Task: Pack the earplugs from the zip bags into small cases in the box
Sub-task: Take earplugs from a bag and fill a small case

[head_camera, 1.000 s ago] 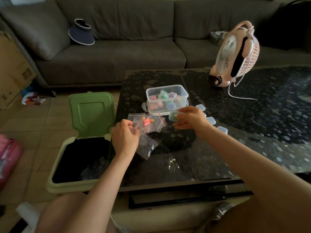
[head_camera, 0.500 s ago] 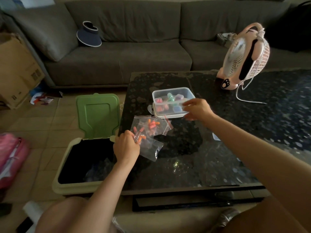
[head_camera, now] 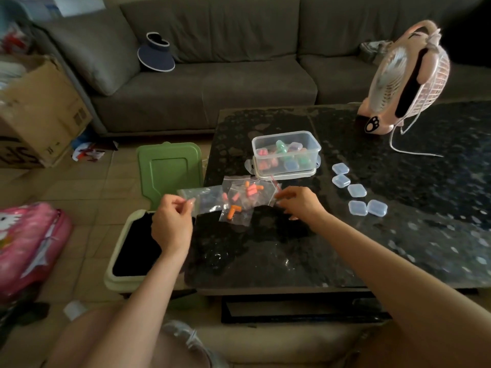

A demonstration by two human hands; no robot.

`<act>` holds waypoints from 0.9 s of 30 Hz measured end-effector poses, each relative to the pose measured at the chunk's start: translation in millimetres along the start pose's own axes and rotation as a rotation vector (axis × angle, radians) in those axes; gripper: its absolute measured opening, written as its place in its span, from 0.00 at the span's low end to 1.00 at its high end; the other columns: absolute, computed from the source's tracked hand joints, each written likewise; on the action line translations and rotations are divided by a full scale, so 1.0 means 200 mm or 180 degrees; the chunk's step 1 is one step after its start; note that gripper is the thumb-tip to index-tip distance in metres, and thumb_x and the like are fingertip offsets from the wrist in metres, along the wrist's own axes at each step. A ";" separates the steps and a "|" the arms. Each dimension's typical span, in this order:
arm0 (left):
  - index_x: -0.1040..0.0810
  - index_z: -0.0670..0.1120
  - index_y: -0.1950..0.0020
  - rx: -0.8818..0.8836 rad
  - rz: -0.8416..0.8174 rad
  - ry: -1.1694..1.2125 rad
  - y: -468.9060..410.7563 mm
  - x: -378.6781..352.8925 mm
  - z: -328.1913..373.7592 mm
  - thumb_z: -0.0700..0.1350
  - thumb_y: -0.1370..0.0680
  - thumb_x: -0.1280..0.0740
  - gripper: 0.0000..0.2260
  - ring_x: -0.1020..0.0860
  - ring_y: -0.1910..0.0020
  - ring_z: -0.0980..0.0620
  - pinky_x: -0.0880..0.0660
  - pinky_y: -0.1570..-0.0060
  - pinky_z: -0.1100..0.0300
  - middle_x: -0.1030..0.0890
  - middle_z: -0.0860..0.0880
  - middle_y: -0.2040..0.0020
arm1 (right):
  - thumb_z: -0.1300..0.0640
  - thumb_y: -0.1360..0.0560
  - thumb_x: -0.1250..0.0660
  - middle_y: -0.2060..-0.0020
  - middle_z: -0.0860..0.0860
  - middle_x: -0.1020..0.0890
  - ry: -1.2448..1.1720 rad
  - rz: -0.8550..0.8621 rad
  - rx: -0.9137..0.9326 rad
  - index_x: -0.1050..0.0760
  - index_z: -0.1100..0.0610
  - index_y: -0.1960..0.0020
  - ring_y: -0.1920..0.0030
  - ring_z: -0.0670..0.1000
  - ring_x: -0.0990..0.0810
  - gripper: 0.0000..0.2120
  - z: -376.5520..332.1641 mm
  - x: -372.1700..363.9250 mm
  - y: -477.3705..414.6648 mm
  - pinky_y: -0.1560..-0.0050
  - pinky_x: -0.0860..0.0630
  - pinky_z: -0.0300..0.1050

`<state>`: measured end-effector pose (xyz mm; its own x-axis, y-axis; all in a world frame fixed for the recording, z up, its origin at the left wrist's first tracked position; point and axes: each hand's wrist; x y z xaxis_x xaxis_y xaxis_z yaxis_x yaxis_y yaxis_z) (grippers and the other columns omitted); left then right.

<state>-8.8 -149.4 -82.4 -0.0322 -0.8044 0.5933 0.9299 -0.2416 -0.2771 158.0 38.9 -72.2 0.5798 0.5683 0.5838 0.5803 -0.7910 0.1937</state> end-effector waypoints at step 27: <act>0.22 0.43 0.48 -0.0467 -0.1127 0.0123 0.07 -0.04 0.10 0.41 0.24 0.32 0.06 0.22 0.54 0.52 0.25 0.54 0.59 0.20 0.48 0.49 | 0.66 0.31 0.26 0.66 0.51 0.18 -0.0680 0.0606 0.0539 0.18 0.60 0.60 0.66 0.48 0.19 0.03 -0.04 0.08 0.16 0.66 0.21 0.34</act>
<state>11.6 -135.7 -76.6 -0.3584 -0.6763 0.6436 0.7966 -0.5810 -0.1670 181.5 20.5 -50.0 0.7835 0.4626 0.4150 0.5263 -0.8490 -0.0473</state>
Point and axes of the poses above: each hand's wrist, its own y-axis away from the middle knuckle, its own x-axis out of the back of the hand, z = x × y
